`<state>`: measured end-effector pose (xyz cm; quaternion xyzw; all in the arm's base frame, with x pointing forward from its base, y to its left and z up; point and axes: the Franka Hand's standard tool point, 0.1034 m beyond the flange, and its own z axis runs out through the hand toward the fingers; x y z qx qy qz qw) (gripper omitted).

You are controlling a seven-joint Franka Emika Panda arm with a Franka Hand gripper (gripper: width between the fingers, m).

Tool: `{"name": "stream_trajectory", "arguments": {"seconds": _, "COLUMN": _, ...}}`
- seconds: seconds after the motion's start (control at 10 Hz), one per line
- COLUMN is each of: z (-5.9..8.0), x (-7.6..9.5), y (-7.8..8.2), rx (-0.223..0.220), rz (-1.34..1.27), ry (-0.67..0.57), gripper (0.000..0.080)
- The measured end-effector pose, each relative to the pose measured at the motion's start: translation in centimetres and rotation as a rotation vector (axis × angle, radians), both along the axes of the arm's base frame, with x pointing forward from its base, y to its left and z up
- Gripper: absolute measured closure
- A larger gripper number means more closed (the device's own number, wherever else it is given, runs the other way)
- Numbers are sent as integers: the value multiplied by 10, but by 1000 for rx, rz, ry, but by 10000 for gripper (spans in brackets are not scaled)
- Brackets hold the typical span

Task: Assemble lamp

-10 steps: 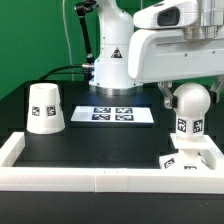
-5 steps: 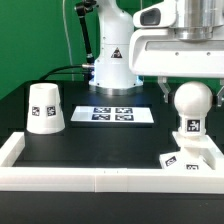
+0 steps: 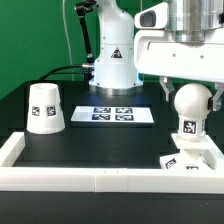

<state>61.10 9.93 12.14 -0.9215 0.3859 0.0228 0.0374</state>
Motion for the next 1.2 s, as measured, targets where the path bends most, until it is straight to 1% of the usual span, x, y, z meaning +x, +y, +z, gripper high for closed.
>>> {"name": "stream_trajectory", "arguments": {"seconds": 0.2, "z": 0, "x": -1, "y": 2, "rx": 4, "rz": -117, "ry": 12, "gripper": 220}}
{"name": "stream_trajectory", "arguments": {"seconds": 0.4, "z": 0, "x": -2, "y": 7, "rx": 30, "rz": -392, "ry": 44, "gripper": 220}}
{"name": "stream_trajectory", "arguments": {"seconds": 0.6, "z": 0, "x": -1, "y": 8, "rx": 61, "rz": -572, "ry": 75, "gripper": 220}}
{"name": "stream_trajectory", "arguments": {"seconds": 0.8, "z": -1, "x": 0, "y": 7, "rx": 70, "rz": -710, "ry": 95, "gripper": 220}}
{"name": "stream_trajectory", "arguments": {"seconds": 0.9, "z": -1, "x": 0, "y": 8, "rx": 71, "rz": -724, "ry": 96, "gripper": 220}}
{"name": "stream_trajectory", "arguments": {"seconds": 1.0, "z": -1, "x": 0, "y": 10, "rx": 74, "rz": -752, "ry": 102, "gripper": 156}}
{"name": "stream_trajectory", "arguments": {"seconds": 1.1, "z": -1, "x": 0, "y": 10, "rx": 75, "rz": -724, "ry": 98, "gripper": 156}}
{"name": "stream_trajectory", "arguments": {"seconds": 1.2, "z": -2, "x": -1, "y": 8, "rx": 75, "rz": -637, "ry": 90, "gripper": 112}}
